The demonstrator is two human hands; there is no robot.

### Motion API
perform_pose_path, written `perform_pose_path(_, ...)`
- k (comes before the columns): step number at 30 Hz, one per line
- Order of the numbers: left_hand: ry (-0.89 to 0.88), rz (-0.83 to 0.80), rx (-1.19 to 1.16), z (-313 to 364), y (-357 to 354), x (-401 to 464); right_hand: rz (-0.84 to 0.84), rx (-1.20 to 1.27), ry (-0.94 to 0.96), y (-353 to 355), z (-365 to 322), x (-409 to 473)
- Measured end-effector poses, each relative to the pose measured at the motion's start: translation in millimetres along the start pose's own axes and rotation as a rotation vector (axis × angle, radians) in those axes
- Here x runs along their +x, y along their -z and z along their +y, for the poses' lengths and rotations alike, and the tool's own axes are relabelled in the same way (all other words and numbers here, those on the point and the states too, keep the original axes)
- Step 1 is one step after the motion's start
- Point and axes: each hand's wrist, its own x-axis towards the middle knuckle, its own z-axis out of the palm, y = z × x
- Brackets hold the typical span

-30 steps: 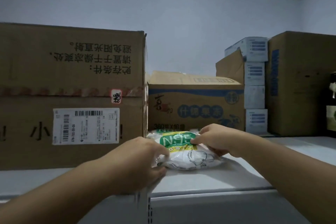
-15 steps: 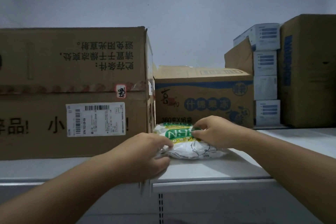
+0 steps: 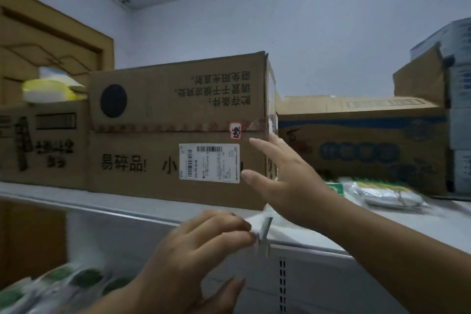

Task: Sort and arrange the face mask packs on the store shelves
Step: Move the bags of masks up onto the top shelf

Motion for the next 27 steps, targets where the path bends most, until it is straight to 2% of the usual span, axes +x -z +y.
perform_pose_path(5, 0.184, -0.157, 0.106, 7.2, 24.8, -66.8, -0.151, 0.139, 0.221, -63.6, -51.7, 4.3)
perform_pose_path(8, 0.400, -0.330, 0.144, 1.7, 34.5, -113.3, -0.203, 0.233, 0.409, -111.0, -72.9, -7.6)
perform_pose_path(10, 0.579, -0.396, 0.104, -3.7, 36.4, -152.7, -0.305, 0.316, 0.490, -151.8, -79.7, -22.2)
perform_pose_path(13, 0.816, -0.528, 0.056, -12.0, 33.7, -221.5, -0.446, 0.357, 0.427, -221.4, -80.9, -43.6)
perform_pose_path(15, 0.901, -0.639, 0.090, -18.1, 31.6, -264.3, -0.460, 0.308, 0.362, -267.1, -77.0, -48.8)
perform_pose_path(17, 0.969, -0.674, 0.085, -25.0, 33.7, -300.2, -0.486, 0.274, 0.260, -308.7, -72.1, -47.8)
perform_pose_path(21, 1.025, -0.656, 0.041, -47.2, 52.0, -354.0, -0.555, 0.248, 0.065, -381.5, -72.8, -39.4)
perform_pose_path(27, 1.140, -0.597, -0.007, -82.2, 90.2, -433.2, -0.597, 0.218, -0.039, -473.7, -105.1, -25.1)
